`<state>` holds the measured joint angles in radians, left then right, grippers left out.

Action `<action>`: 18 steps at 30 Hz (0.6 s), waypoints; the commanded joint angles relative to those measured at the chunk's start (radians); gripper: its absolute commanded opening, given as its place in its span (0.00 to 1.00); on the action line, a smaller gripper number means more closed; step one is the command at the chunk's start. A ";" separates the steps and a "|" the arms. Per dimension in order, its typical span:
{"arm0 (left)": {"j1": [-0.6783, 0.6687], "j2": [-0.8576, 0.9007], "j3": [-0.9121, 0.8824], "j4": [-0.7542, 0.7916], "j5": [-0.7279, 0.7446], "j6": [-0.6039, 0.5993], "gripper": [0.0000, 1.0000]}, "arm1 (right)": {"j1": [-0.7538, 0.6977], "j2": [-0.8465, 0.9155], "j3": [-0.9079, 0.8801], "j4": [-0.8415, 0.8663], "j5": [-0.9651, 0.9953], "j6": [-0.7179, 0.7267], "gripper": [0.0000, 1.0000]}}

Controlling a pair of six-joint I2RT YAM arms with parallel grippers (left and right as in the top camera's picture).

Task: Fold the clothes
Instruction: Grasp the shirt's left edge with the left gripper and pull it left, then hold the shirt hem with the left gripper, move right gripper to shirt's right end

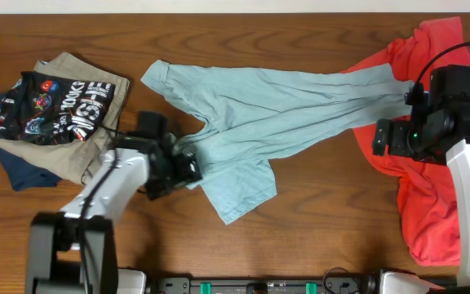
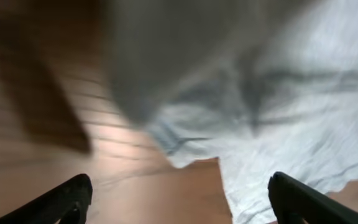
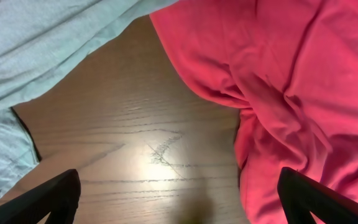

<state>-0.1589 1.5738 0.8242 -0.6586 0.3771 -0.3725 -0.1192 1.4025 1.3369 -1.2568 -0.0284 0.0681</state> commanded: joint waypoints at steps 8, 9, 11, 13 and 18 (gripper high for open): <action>-0.238 0.107 -0.069 0.203 0.039 -0.177 0.91 | -0.005 0.008 -0.008 -0.001 0.009 0.006 0.99; -0.258 0.122 -0.069 0.239 0.033 -0.201 0.90 | -0.005 0.008 -0.008 -0.001 0.009 0.006 0.99; -0.280 0.143 -0.069 0.284 0.033 -0.236 0.88 | -0.005 0.008 -0.008 -0.001 0.009 0.006 0.99; -0.300 0.163 -0.069 0.311 0.032 -0.282 0.86 | -0.005 0.008 -0.008 -0.002 0.009 0.006 0.99; -0.323 0.180 -0.069 0.328 0.030 -0.325 0.73 | -0.005 0.008 -0.008 -0.004 0.009 0.006 0.99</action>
<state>-0.4625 1.6688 0.8162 -0.3126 0.4393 -0.6476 -0.1192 1.4033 1.3338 -1.2598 -0.0280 0.0681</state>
